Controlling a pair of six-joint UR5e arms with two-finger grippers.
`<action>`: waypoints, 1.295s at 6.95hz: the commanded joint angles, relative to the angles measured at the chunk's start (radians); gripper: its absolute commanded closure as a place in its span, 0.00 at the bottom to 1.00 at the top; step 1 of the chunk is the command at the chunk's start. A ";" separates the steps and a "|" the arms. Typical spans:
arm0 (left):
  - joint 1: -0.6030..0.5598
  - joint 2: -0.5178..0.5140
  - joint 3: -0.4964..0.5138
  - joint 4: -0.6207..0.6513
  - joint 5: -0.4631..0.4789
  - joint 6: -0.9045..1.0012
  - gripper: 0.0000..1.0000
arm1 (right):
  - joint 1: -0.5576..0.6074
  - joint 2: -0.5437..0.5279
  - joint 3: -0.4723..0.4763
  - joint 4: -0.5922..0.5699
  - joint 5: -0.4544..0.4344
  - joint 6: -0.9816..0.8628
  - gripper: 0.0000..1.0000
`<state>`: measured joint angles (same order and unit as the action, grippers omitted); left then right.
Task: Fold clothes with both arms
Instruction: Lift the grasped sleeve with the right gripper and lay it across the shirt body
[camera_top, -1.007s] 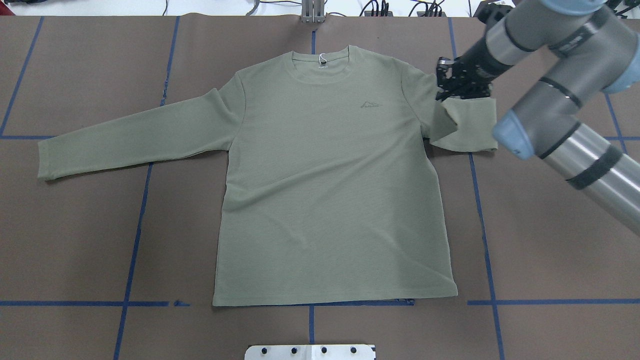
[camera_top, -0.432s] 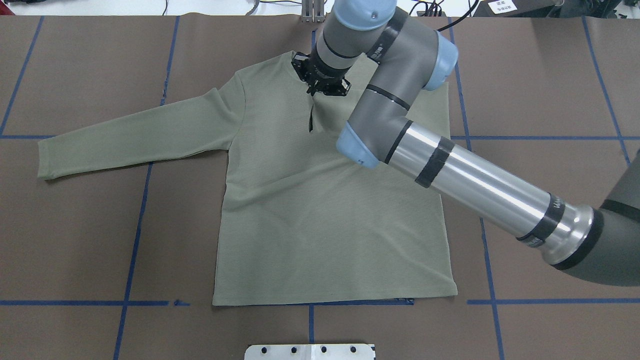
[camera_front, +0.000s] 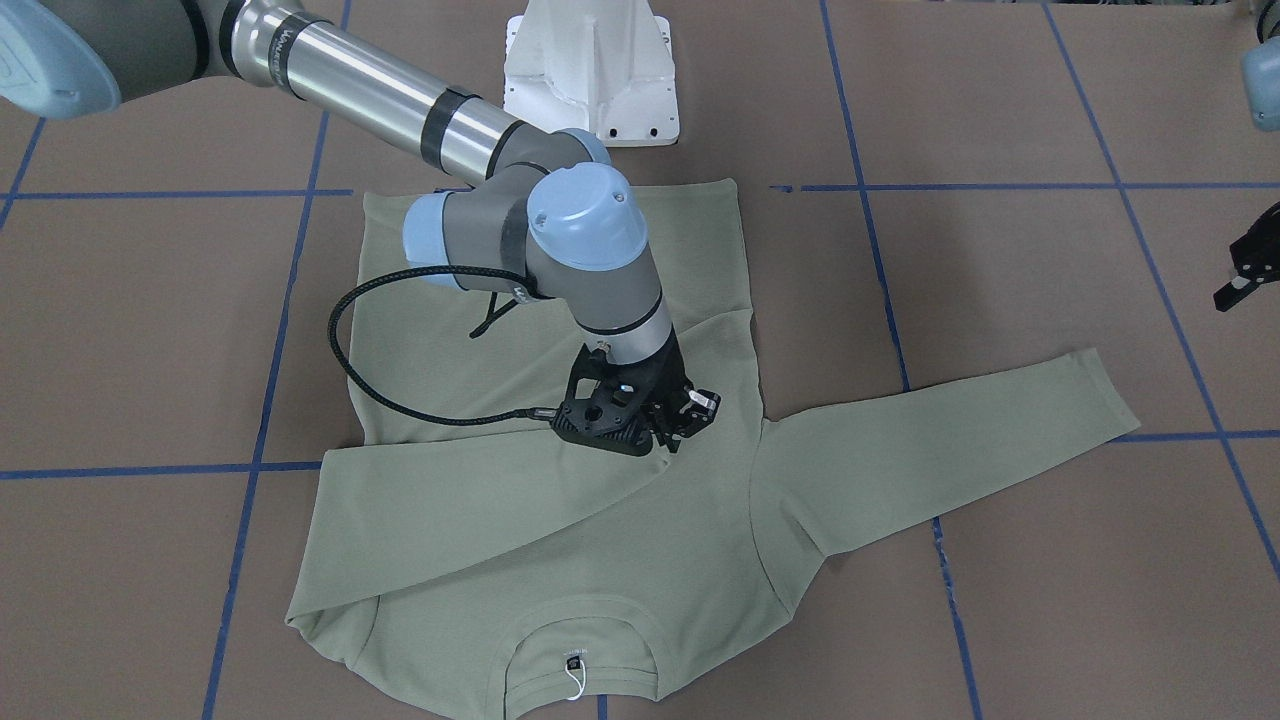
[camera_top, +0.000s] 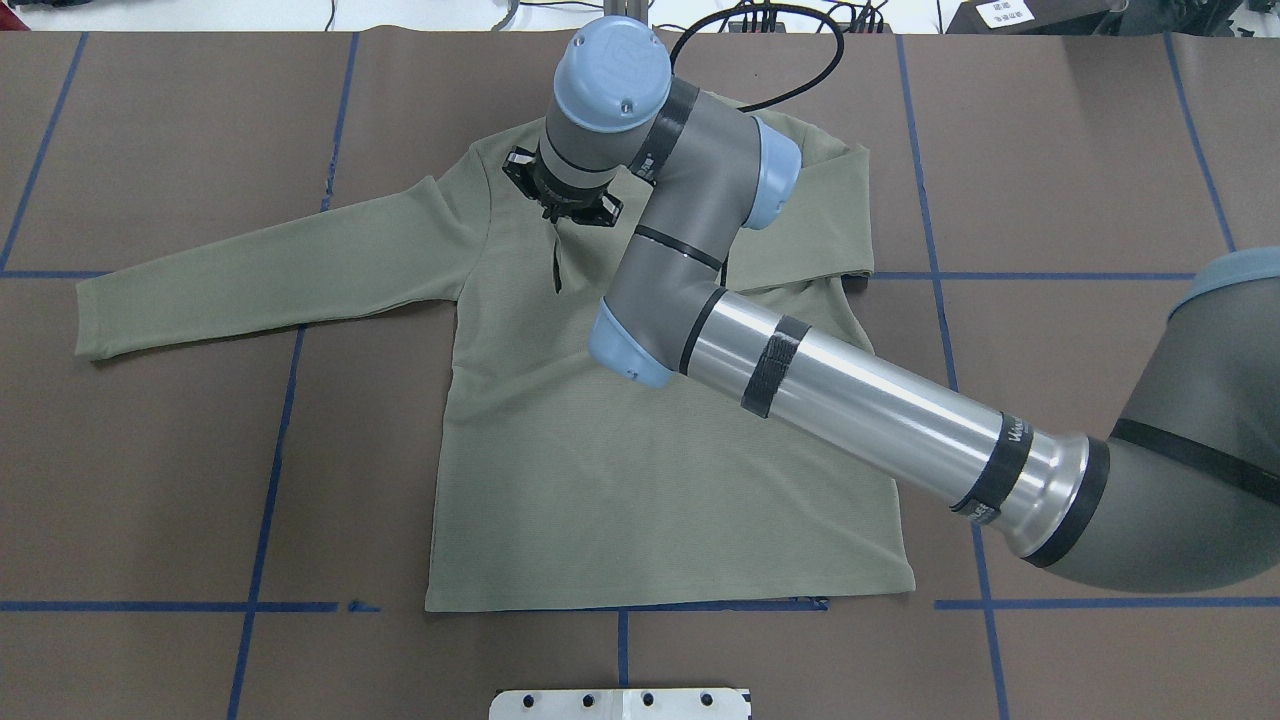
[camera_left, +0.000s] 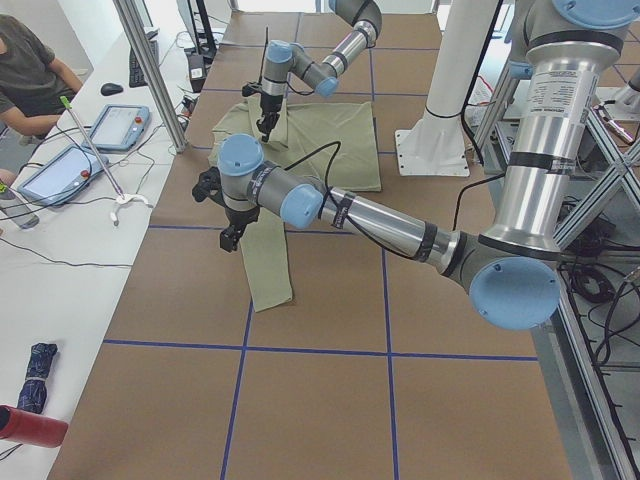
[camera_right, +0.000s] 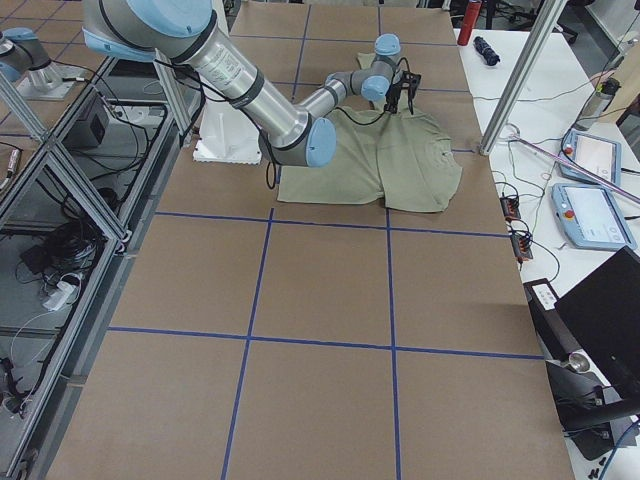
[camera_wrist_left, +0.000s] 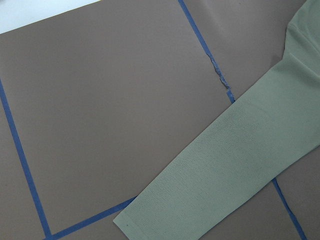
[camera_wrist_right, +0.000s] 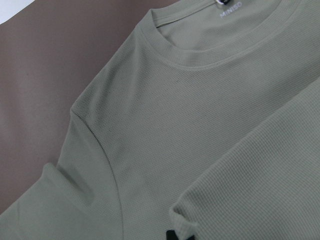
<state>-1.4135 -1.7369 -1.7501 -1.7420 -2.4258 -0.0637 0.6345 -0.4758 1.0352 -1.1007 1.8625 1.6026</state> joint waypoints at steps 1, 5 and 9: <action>0.010 -0.004 0.003 -0.034 0.008 0.002 0.00 | -0.047 0.025 -0.044 0.021 -0.060 -0.001 1.00; 0.094 -0.003 0.042 -0.088 0.010 0.004 0.00 | -0.079 0.080 -0.106 0.035 -0.111 -0.001 0.00; 0.102 -0.102 0.471 -0.287 0.041 -0.057 0.01 | 0.087 -0.287 0.324 -0.039 0.132 -0.012 0.00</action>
<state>-1.3132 -1.7880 -1.4059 -1.9918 -2.3901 -0.0787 0.6535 -0.6162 1.2101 -1.1079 1.8980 1.5940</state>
